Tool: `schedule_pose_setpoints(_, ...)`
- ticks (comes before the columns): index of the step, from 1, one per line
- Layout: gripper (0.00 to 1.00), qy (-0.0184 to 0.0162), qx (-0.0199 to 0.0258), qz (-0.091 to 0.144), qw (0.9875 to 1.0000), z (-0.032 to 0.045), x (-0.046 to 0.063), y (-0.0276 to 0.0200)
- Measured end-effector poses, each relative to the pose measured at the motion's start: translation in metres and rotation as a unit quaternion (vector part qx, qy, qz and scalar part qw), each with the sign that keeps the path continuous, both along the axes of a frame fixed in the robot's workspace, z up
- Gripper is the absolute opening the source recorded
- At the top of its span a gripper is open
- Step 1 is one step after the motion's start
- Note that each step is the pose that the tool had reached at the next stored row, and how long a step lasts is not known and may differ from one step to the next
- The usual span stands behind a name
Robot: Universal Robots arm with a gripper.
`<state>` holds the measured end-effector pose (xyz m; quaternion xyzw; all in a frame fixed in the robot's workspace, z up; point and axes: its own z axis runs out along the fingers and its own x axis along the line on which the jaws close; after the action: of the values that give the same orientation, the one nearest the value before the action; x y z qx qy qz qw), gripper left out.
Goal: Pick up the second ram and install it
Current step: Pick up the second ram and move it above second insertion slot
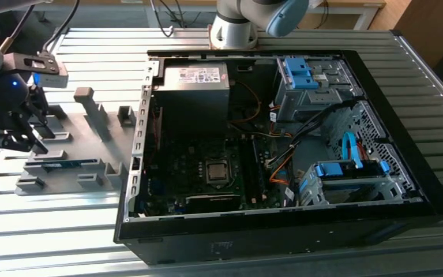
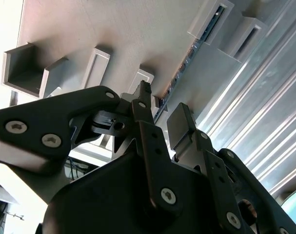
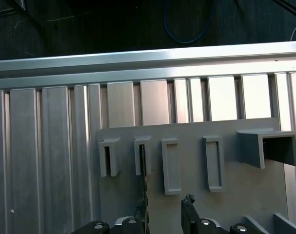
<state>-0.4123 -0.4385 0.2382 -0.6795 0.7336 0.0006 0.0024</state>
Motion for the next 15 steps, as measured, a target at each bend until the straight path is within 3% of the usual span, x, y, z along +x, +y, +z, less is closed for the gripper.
schedule_pose_setpoints(4, 0.41, -0.0034, 0.0000, 0.001, 1.0000, -0.0025, -0.001, -0.0009)
schedule_pose_setpoints(15, 0.41, -0.0043, 0.0000, 0.002, 1.0000, -0.0118, -0.001, -0.0034)
